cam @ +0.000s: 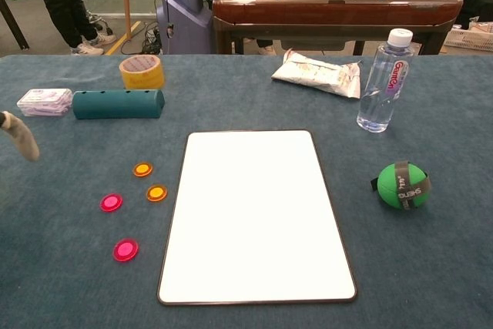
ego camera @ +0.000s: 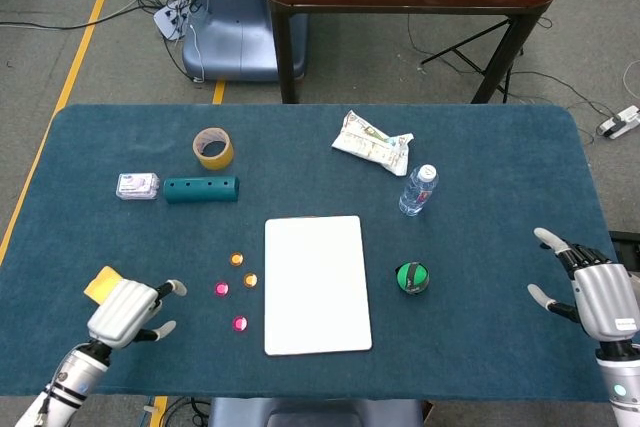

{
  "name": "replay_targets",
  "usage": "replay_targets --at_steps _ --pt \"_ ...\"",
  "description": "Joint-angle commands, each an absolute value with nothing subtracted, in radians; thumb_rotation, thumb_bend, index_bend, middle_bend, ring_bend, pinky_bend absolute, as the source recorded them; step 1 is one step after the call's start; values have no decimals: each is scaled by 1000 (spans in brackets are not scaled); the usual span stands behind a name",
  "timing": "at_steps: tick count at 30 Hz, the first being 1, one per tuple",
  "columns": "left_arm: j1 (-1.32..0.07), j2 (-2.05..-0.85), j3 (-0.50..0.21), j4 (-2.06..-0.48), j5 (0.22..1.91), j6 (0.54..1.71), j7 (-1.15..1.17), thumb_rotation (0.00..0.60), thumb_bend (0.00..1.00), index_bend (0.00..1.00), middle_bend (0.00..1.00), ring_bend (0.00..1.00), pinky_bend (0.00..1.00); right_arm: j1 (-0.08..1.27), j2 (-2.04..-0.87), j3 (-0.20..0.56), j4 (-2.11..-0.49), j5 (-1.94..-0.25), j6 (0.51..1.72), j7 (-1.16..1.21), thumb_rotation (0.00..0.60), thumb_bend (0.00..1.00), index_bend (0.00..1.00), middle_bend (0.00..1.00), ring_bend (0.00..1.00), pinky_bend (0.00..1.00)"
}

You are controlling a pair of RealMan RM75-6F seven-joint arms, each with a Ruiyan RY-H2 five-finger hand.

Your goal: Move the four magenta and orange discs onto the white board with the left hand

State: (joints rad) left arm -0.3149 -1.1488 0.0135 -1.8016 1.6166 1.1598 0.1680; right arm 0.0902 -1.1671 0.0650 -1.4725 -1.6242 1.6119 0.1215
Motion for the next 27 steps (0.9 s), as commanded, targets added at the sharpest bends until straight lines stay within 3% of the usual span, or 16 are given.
replay_targets --at_steps 1,15,27 --pt "-359 -1185 8 -1828 1600 1106 217 600 243 472 1000 1000 1000 86 -1157 63 -1480 -1620 1610 128 600 86 205 356 399 482" --pt "-434 -1358 -2 -1779 1476 987 384 600 244 468 1000 1000 1000 70 -1111 63 -1507 -1589 1600 161 600 84 219 356 399 482" --pt "-463 -1417 1 -1760 1376 954 485 600 243 484 1000 1000 1000 64 -1101 64 -1513 -1585 1600 169 600 84 219 356 399 482"
